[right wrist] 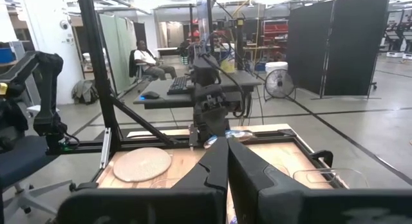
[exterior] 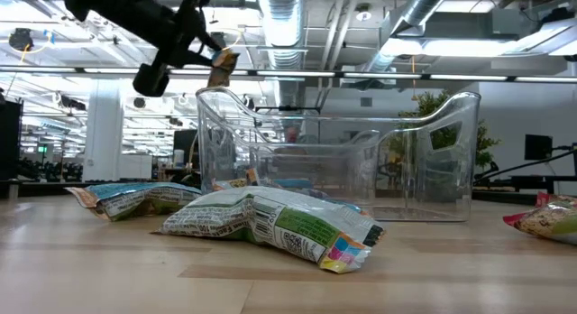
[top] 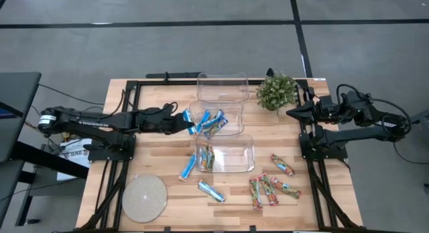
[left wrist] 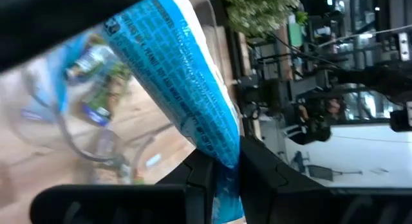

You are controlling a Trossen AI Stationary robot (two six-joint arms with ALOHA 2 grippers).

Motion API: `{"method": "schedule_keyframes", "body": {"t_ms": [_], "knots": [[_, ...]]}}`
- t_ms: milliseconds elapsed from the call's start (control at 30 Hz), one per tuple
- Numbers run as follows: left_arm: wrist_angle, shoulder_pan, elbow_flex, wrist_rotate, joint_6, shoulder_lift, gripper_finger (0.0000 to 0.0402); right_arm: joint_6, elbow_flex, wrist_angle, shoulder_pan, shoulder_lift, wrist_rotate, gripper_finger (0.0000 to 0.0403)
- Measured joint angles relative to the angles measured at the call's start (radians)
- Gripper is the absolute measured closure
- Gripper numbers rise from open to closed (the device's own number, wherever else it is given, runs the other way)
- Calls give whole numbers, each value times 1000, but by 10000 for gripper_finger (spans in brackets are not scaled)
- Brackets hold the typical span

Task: Pick and place Granola Bars by type
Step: Put the yellow granola bar into the bottom transparent bin

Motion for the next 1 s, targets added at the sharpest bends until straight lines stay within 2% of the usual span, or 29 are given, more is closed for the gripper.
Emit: {"method": "schedule_keyframes", "body": {"t_ms": [200, 667, 833, 1000], "knots": [[122, -49, 0, 2, -32, 84, 358, 0, 0, 0, 0, 0, 0, 403], [121, -117, 184, 22, 27, 279, 358, 0, 0, 0, 0, 0, 0, 403], [55, -136, 265, 59, 33, 350, 358, 0, 0, 0, 0, 0, 0, 403], [-123, -156, 380, 77, 19, 429, 358, 0, 0, 0, 0, 0, 0, 403]]}}
